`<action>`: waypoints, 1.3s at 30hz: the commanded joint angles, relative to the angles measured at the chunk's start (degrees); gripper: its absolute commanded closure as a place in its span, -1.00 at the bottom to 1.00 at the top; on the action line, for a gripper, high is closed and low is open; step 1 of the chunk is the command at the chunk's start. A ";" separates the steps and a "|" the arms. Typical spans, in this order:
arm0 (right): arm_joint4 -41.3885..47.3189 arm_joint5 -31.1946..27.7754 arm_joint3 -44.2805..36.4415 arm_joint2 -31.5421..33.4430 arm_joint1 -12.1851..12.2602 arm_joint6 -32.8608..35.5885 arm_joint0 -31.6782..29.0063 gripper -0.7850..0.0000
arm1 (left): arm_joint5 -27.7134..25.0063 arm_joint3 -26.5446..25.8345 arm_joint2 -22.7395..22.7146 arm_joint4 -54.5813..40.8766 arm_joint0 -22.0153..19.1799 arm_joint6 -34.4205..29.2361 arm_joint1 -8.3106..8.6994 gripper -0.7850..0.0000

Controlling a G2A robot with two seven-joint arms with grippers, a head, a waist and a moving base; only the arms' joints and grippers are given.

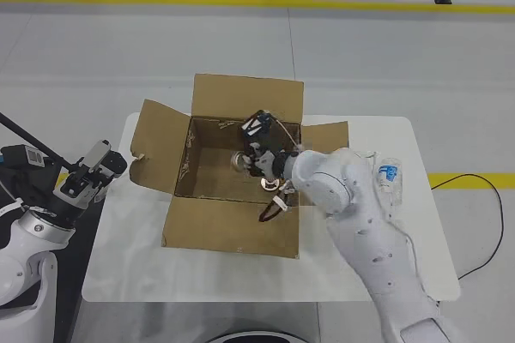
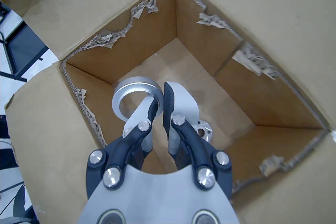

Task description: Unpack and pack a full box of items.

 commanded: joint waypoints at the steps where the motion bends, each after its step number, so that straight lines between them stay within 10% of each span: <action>1: -2.56 1.67 -6.06 3.54 0.75 -0.09 -3.10 1.00 | 0.00 0.00 0.00 0.00 0.00 0.00 0.00 -1.00; 16: -11.19 15.36 -24.85 28.88 4.09 1.10 -19.32 1.00 | 0.00 0.00 0.00 0.00 0.00 0.00 0.00 -1.00; 39: -13.83 9.58 3.82 28.45 6.47 14.45 -8.19 1.00 | 0.00 0.00 0.00 0.00 0.00 0.00 0.00 -1.00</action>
